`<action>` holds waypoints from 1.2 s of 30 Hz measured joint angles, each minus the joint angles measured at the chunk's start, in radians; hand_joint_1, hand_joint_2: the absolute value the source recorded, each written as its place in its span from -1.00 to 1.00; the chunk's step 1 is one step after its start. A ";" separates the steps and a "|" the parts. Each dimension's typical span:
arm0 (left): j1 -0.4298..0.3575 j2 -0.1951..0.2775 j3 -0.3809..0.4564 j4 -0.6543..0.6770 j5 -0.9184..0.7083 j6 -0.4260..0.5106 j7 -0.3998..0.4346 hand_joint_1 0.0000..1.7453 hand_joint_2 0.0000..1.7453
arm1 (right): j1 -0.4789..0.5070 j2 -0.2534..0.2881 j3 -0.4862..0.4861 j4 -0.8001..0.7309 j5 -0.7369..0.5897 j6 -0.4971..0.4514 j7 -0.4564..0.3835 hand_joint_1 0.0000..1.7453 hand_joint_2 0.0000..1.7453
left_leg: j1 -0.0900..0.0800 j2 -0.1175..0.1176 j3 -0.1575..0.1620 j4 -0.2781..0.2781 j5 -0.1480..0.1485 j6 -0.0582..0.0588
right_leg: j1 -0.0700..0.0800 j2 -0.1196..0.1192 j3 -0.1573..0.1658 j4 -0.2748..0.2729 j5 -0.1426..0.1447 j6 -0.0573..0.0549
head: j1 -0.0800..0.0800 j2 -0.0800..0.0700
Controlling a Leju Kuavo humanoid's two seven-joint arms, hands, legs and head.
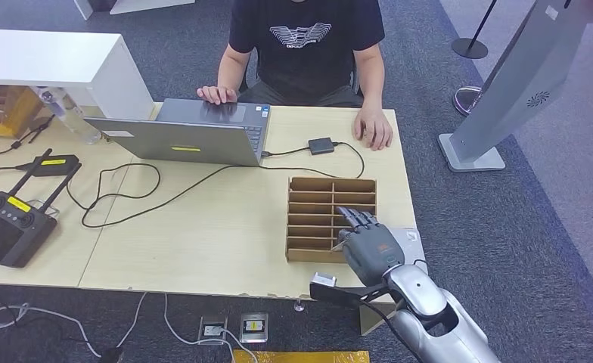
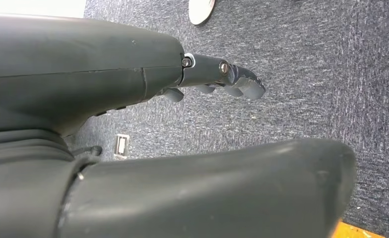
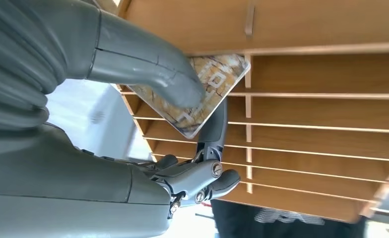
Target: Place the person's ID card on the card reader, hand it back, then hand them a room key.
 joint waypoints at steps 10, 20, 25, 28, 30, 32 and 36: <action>0.001 0.005 0.000 0.000 -0.007 -0.006 0.000 -1.00 -1.00 | 0.006 0.008 0.009 -0.001 0.003 0.010 0.034 1.00 1.00 | 0.000 0.000 0.000 0.000 0.000 0.000 | 0.000 0.000 0.000 0.000 0.000 0.000 | 0.000 0.000; 0.002 0.005 0.000 0.000 0.000 -0.009 0.008 -1.00 -1.00 | 0.006 0.008 0.009 -0.001 -0.006 0.009 0.029 1.00 1.00 | 0.000 0.000 0.000 0.000 0.000 0.000 | 0.000 0.000 0.000 0.000 0.000 0.000 | 0.000 0.000; 0.003 0.005 0.000 0.000 0.002 -0.010 0.008 -1.00 -1.00 | 0.005 0.008 0.010 0.000 -0.010 -0.001 0.026 1.00 1.00 | 0.000 0.000 0.000 0.000 0.000 0.000 | 0.000 0.000 0.000 0.000 0.000 0.000 | 0.000 0.000; 0.004 0.006 0.000 0.000 0.007 -0.009 0.008 -1.00 -1.00 | -0.002 0.008 0.010 -0.001 -0.012 -0.015 0.026 1.00 1.00 | 0.000 0.000 0.000 0.000 0.000 0.000 | 0.000 0.000 0.000 0.000 0.000 0.000 | 0.000 0.000; 0.005 0.007 0.000 0.000 0.011 -0.007 0.008 -1.00 -1.00 | -0.018 0.008 0.006 -0.008 -0.012 -0.018 0.025 1.00 1.00 | 0.000 0.000 0.000 0.000 0.000 0.000 | 0.000 0.001 0.000 0.000 0.000 0.000 | 0.000 0.000; 0.006 0.007 0.000 0.000 0.015 -0.005 0.008 -1.00 -1.00 | -0.042 0.009 -0.007 -0.030 -0.013 -0.026 0.023 1.00 1.00 | 0.000 0.000 0.000 0.000 0.000 0.000 | 0.000 0.001 0.000 0.000 0.001 0.000 | 0.000 0.000; 0.008 0.007 0.000 0.000 0.022 0.006 0.007 -1.00 -1.00 | -0.123 0.026 -0.073 -0.114 -0.035 -0.017 0.011 1.00 1.00 | 0.000 0.000 0.000 0.000 0.001 -0.001 | 0.000 0.001 0.000 0.000 0.002 -0.002 | 0.000 0.000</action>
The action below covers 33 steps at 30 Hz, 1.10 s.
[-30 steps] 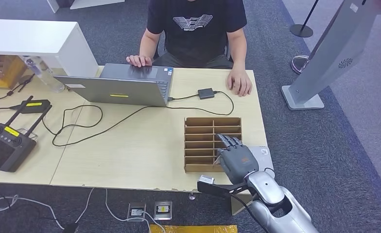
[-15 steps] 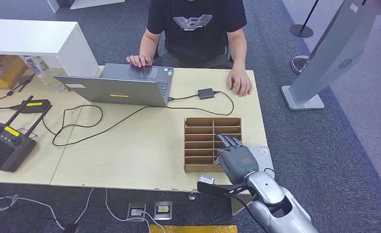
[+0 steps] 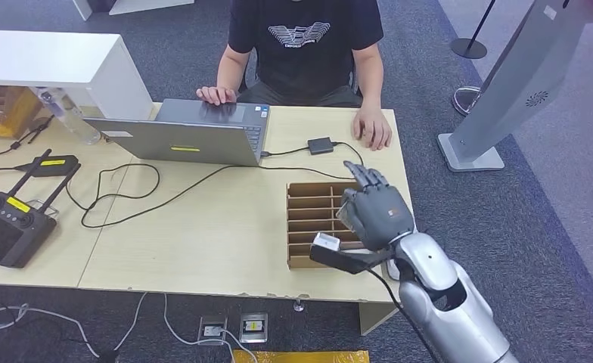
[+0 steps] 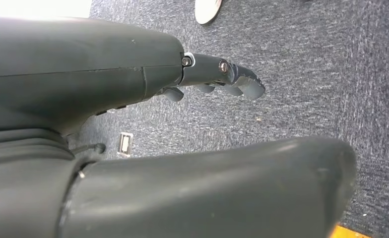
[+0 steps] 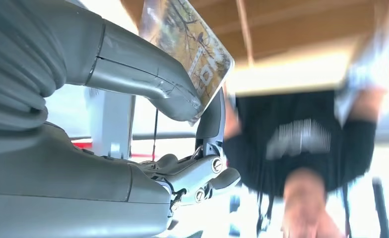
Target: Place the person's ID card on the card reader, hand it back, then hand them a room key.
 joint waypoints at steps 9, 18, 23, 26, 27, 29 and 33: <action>0.003 0.000 0.000 0.000 -0.003 0.008 -0.010 -1.00 -1.00 | -0.113 0.046 -0.136 -0.164 -0.024 0.031 -0.017 1.00 1.00 | 0.000 0.000 0.000 0.000 0.000 0.000 | 0.000 0.000 0.000 0.000 0.000 0.000 | 0.000 0.000; 0.003 -0.002 0.000 0.000 -0.014 0.014 -0.011 -1.00 -1.00 | -0.119 0.080 -0.175 -0.183 -0.024 -0.018 -0.010 1.00 1.00 | 0.000 0.000 0.000 0.000 0.000 0.000 | 0.001 0.000 0.000 0.000 0.000 0.000 | 0.000 0.000; 0.003 -0.005 0.000 0.000 -0.012 0.019 -0.011 -1.00 -1.00 | -0.149 0.103 -0.179 -0.101 -0.005 -0.083 -0.034 1.00 1.00 | 0.001 0.000 0.000 0.000 0.000 0.000 | 0.001 0.000 0.000 0.000 0.000 0.000 | 0.000 0.000; 0.003 -0.009 0.000 0.000 -0.009 0.023 -0.011 -1.00 -1.00 | -0.189 0.130 -0.179 0.004 0.010 -0.128 -0.051 1.00 1.00 | 0.001 0.000 0.000 0.000 0.000 0.000 | 0.001 -0.001 0.001 0.000 0.000 0.000 | 0.000 0.000; 0.003 -0.010 0.000 0.000 -0.008 0.023 -0.011 -1.00 -1.00 | -0.202 0.140 -0.178 0.037 0.014 -0.135 -0.053 1.00 1.00 | 0.001 -0.001 -0.001 0.000 0.000 0.000 | 0.001 -0.001 0.001 0.000 0.000 0.000 | 0.000 0.000; 0.004 -0.012 0.000 0.000 -0.005 0.025 -0.011 -1.00 -1.00 | -0.230 0.160 -0.176 0.106 0.023 -0.152 -0.055 1.00 1.00 | 0.001 -0.001 -0.001 0.000 0.001 -0.001 | 0.001 -0.001 0.000 0.000 0.000 0.000 | 0.001 0.000; 0.003 -0.014 0.000 0.000 0.005 0.034 -0.011 -1.00 -1.00 | -0.297 0.202 -0.167 0.262 0.031 -0.209 -0.059 1.00 1.00 | 0.001 -0.001 -0.001 0.000 0.001 -0.001 | 0.001 -0.001 0.000 0.000 0.000 0.000 | 0.000 0.000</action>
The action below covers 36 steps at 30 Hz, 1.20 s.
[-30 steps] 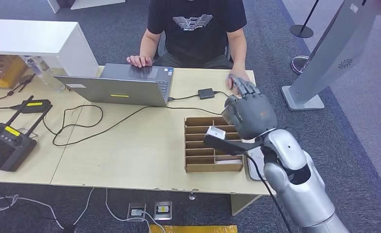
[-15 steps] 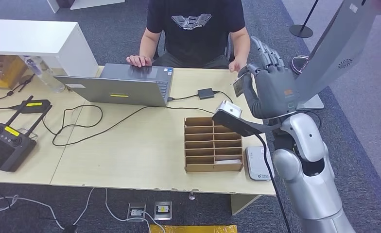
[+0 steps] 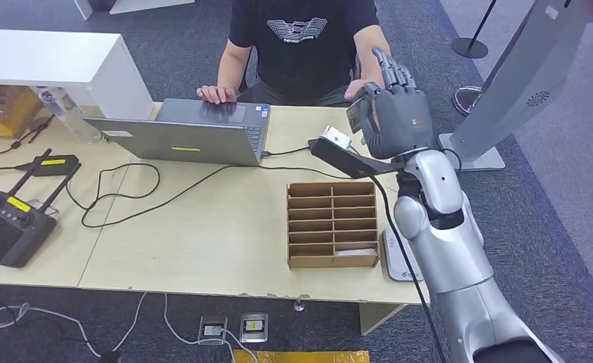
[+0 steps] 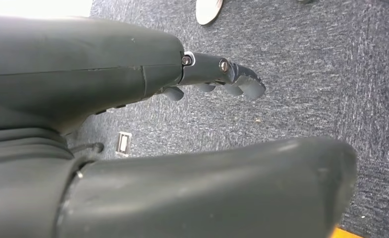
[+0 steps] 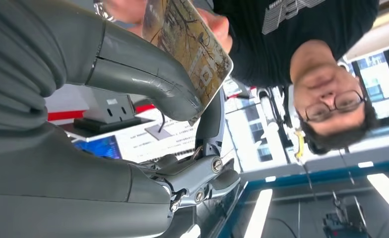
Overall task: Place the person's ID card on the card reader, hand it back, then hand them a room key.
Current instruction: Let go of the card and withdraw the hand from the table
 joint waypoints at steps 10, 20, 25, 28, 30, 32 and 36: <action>0.001 -0.017 0.000 -0.002 0.047 0.023 0.003 -1.00 -1.00 | -0.097 0.074 0.013 0.289 -0.021 -0.068 -0.035 1.00 1.00 | 0.000 0.000 -0.001 0.000 0.000 0.000 | 0.000 -0.001 0.000 0.000 0.000 0.000 | 0.000 0.000; 0.003 -0.021 0.001 -0.003 0.059 0.022 0.016 -1.00 -1.00 | -0.137 0.091 0.017 0.444 -0.038 -0.102 -0.022 -1.00 0.00 | 0.000 0.000 0.000 0.000 0.000 0.000 | 0.000 -0.001 0.000 0.000 0.000 0.000 | 0.000 0.000; 0.004 -0.023 0.002 -0.004 0.067 0.026 0.021 -1.00 -1.00 | -0.144 0.091 0.017 0.491 -0.033 -0.138 -0.018 -1.00 -1.00 | 0.000 0.000 0.000 0.000 0.000 0.000 | 0.000 0.000 -0.001 0.000 0.000 0.000 | 0.000 0.000; 0.004 -0.026 0.004 -0.006 0.073 0.032 0.021 -1.00 -1.00 | -0.156 0.090 0.018 0.509 -0.018 -0.165 -0.026 -1.00 -1.00 | 0.000 0.000 0.000 0.000 0.000 0.000 | 0.000 0.000 -0.001 0.000 0.000 0.000 | 0.000 0.000; 0.004 -0.029 0.004 -0.008 0.075 0.035 0.021 -1.00 -1.00 | -0.172 0.088 0.021 0.521 -0.012 -0.177 -0.031 -1.00 -1.00 | 0.000 0.000 0.000 0.000 0.000 0.000 | 0.000 0.000 -0.001 0.000 0.000 0.000 | 0.000 0.000; 0.004 -0.032 0.004 -0.010 0.076 0.035 0.021 -1.00 -1.00 | -0.187 0.085 0.025 0.531 -0.010 -0.180 -0.036 -1.00 -1.00 | 0.000 0.000 0.000 0.000 0.000 0.000 | 0.000 0.000 -0.001 0.000 0.000 0.000 | 0.000 0.000; 0.005 -0.036 0.004 -0.011 0.076 0.035 0.021 -1.00 -1.00 | -0.198 0.080 0.028 0.542 -0.009 -0.180 -0.039 -1.00 -1.00 | 0.000 0.000 0.000 0.000 0.000 0.000 | 0.000 0.000 -0.001 0.000 0.000 0.000 | 0.000 0.000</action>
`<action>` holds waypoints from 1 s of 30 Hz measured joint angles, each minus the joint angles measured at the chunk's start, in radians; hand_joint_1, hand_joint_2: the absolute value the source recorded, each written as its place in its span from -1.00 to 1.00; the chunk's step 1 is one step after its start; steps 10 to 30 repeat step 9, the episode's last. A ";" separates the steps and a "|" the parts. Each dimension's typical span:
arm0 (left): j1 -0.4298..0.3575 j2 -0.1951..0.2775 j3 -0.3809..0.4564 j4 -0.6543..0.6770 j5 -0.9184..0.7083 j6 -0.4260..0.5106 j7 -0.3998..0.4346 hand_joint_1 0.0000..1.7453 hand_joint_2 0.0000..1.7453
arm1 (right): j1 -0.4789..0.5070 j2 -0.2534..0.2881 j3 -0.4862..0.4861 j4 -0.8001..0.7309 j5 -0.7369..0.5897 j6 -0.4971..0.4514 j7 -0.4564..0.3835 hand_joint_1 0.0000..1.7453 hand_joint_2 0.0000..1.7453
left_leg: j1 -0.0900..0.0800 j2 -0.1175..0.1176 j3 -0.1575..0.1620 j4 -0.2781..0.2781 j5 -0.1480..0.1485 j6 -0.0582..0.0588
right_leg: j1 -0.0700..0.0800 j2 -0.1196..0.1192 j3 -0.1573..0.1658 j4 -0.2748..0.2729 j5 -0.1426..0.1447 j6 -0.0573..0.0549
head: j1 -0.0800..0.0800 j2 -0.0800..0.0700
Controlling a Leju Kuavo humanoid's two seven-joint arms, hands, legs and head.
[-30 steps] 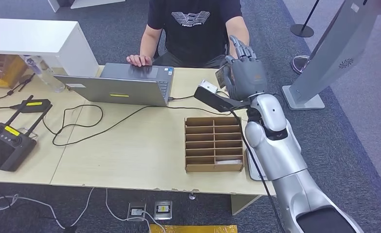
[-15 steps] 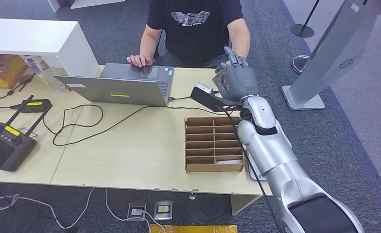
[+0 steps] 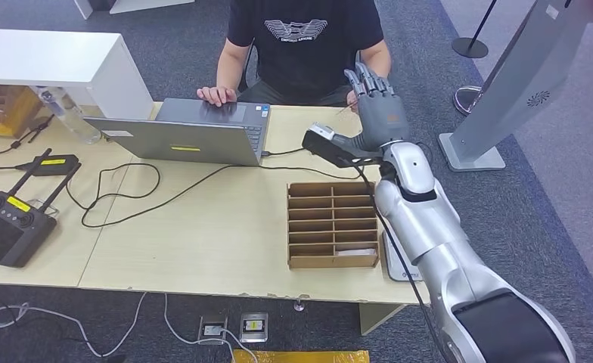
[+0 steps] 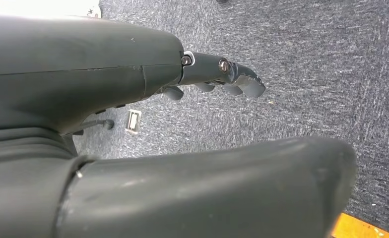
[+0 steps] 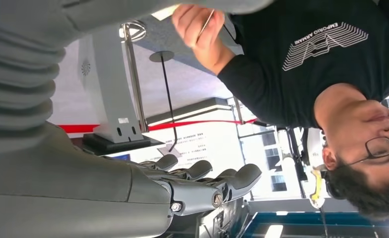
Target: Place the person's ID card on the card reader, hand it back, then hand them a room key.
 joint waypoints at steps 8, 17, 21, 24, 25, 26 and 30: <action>0.001 -0.003 0.000 0.000 -0.001 -0.002 0.000 -1.00 -1.00 | -0.005 -0.011 0.003 0.015 0.005 -0.031 0.003 -1.00 -1.00 | 0.000 0.000 0.000 0.000 0.000 0.000 | 0.000 0.000 0.000 0.000 0.000 0.000 | 0.000 0.000; 0.001 -0.003 0.000 0.000 -0.001 -0.002 0.000 -1.00 -1.00 | -0.007 -0.012 0.003 0.016 0.005 -0.038 0.003 -1.00 -1.00 | 0.000 0.000 0.000 0.000 0.000 0.000 | 0.000 0.000 0.000 0.000 0.000 0.000 | 0.000 0.000; 0.001 -0.003 0.000 0.000 -0.001 -0.002 0.000 -1.00 -1.00 | -0.007 -0.012 0.003 0.016 0.005 -0.038 0.003 -1.00 -1.00 | 0.000 0.000 0.000 0.000 0.000 0.000 | 0.000 0.000 0.000 0.000 0.000 0.000 | 0.000 0.000; 0.001 -0.003 0.000 0.000 -0.001 -0.002 0.000 -1.00 -1.00 | -0.007 -0.012 0.003 0.016 0.005 -0.038 0.003 -1.00 -1.00 | 0.000 0.000 0.000 0.000 0.000 0.000 | 0.000 0.000 0.000 0.000 0.000 0.000 | 0.000 0.000; 0.001 -0.003 0.000 0.000 -0.001 -0.002 0.000 -1.00 -1.00 | -0.007 -0.012 0.003 0.016 0.005 -0.038 0.003 -1.00 -1.00 | 0.000 0.000 0.000 0.000 0.000 0.000 | 0.000 0.000 0.000 0.000 0.000 0.000 | 0.000 0.000; 0.001 -0.003 0.000 0.000 -0.001 -0.002 0.000 -1.00 -1.00 | -0.007 -0.012 0.003 0.016 0.005 -0.038 0.003 -1.00 -1.00 | 0.000 0.000 0.000 0.000 0.000 0.000 | 0.000 0.000 0.000 0.000 0.000 0.000 | 0.000 0.000; 0.001 -0.003 0.000 0.000 -0.001 -0.002 0.000 -1.00 -1.00 | -0.007 -0.012 0.003 0.016 0.005 -0.038 0.003 -1.00 -1.00 | 0.000 0.000 0.000 0.000 0.000 0.000 | 0.000 0.000 0.000 0.000 0.000 0.000 | 0.000 0.000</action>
